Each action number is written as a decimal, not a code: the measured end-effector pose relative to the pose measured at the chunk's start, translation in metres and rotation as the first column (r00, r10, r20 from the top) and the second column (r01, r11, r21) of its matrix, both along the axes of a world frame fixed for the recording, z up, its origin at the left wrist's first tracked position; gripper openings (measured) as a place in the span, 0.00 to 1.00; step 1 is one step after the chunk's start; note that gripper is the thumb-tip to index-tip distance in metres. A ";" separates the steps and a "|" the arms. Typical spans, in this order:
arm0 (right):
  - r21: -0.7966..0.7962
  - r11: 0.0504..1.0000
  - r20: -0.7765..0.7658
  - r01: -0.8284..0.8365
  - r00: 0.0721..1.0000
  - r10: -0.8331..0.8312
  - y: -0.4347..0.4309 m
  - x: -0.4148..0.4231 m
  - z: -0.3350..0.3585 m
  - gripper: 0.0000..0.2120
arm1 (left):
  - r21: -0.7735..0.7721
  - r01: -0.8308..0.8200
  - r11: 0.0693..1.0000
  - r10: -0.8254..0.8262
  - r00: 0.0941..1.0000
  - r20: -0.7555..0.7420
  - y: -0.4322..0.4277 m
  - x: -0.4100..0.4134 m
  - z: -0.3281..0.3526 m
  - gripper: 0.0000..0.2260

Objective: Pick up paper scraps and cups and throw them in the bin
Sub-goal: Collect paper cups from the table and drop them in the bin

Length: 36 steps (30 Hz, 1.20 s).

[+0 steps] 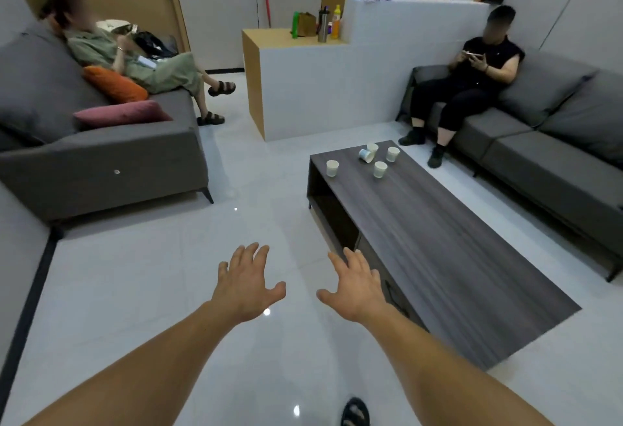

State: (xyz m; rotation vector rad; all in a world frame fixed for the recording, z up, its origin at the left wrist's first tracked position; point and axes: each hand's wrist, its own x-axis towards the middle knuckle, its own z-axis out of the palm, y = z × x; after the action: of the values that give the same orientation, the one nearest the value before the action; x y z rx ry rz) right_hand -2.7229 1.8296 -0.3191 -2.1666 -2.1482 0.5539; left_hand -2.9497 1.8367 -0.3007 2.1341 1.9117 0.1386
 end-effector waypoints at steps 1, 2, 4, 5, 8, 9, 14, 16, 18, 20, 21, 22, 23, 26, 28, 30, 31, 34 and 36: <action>0.006 1.000 -0.008 0.008 1.000 -0.008 0.021 0.012 -0.001 0.42 | 0.013 0.003 1.000 -0.003 1.000 -0.002 0.022 0.012 -0.002 0.38; 0.003 1.000 -0.013 0.008 1.000 -0.007 0.043 0.023 -0.002 0.42 | 0.025 0.003 1.000 -0.003 1.000 -0.010 0.044 0.023 -0.003 0.38; -0.012 1.000 -0.032 0.005 0.999 -0.005 0.084 0.045 0.000 0.41 | 0.019 -0.002 1.000 0.002 1.000 -0.016 0.083 0.046 -0.002 0.38; 0.001 1.000 -0.041 0.003 0.999 -0.003 0.105 0.056 0.002 0.41 | 0.022 -0.017 1.000 0.017 1.000 -0.014 0.100 0.056 -0.002 0.38; 0.011 1.000 -0.055 -0.008 0.998 0.009 0.161 0.088 0.014 0.41 | 0.010 -0.024 1.000 0.024 0.999 -0.030 0.151 0.086 0.006 0.38; 0.022 1.000 -0.053 -0.016 0.998 0.017 0.178 0.099 0.018 0.41 | 0.016 -0.033 0.999 0.033 0.999 -0.027 0.167 0.095 0.008 0.38; -0.003 1.000 -0.043 0.025 0.999 -0.025 0.265 0.143 0.028 0.41 | 0.031 -0.037 0.999 0.038 0.999 -0.022 0.245 0.130 0.018 0.38; -0.018 0.999 -0.048 0.034 0.998 -0.034 0.299 0.149 0.023 0.41 | 0.031 -0.046 0.998 0.047 0.999 -0.015 0.277 0.134 0.017 0.39; -0.032 0.999 -0.044 0.033 0.998 -0.034 0.334 0.150 0.019 0.41 | 0.021 -0.046 0.999 0.046 0.999 -0.010 0.314 0.134 0.015 0.39; -0.035 0.999 -0.041 0.033 0.999 -0.035 0.370 0.150 0.013 0.40 | 0.016 -0.037 0.999 0.037 0.999 -0.003 0.352 0.133 0.007 0.39; -0.039 0.999 -0.034 0.034 0.999 -0.036 0.389 0.149 0.011 0.41 | 0.007 -0.029 1.000 0.029 1.000 0.002 0.374 0.133 0.003 0.39; -0.044 0.998 -0.021 0.035 0.999 -0.036 0.408 0.148 0.009 0.41 | -0.004 -0.016 1.000 0.016 1.000 0.010 0.397 0.134 -0.001 0.39; -0.047 0.998 -0.007 0.041 0.999 -0.041 0.427 0.148 0.006 0.41 | -0.014 -0.002 1.000 0.002 1.000 0.021 0.420 0.135 -0.006 0.40; -0.063 0.994 0.012 0.084 0.996 -0.083 0.481 0.151 0.003 0.41 | -0.028 0.048 0.998 -0.046 0.997 0.059 0.489 0.140 -0.014 0.40; -0.081 0.991 0.013 0.111 0.994 -0.110 0.512 0.153 0.001 0.40 | -0.042 0.097 0.994 -0.095 0.993 0.065 0.528 0.143 -0.015 0.41; -0.077 0.985 0.006 0.155 0.988 -0.155 0.541 0.156 -0.005 0.40 | -0.033 0.136 0.990 -0.134 0.990 0.051 0.564 0.146 -0.015 0.41; -0.088 0.980 0.002 0.179 0.984 -0.180 0.555 0.157 -0.008 0.40 | -0.033 0.149 0.988 -0.148 0.988 0.046 0.583 0.146 -0.015 0.41; -0.142 0.964 0.023 0.222 0.975 -0.221 0.583 0.172 -0.022 0.40 | -0.075 0.188 0.979 -0.187 0.982 0.027 0.630 0.155 -0.021 0.41; -0.169 0.950 0.033 0.261 0.965 -0.259 0.605 0.189 -0.035 0.40 | -0.096 0.213 0.972 -0.212 0.977 0.025 0.657 0.168 -0.028 0.42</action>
State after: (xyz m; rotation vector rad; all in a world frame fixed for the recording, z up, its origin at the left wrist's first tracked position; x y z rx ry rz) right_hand -2.5337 2.4344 -0.3538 -2.4947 -1.8354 0.7311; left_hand -2.7817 2.4941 -0.3290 2.2462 1.6327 0.0164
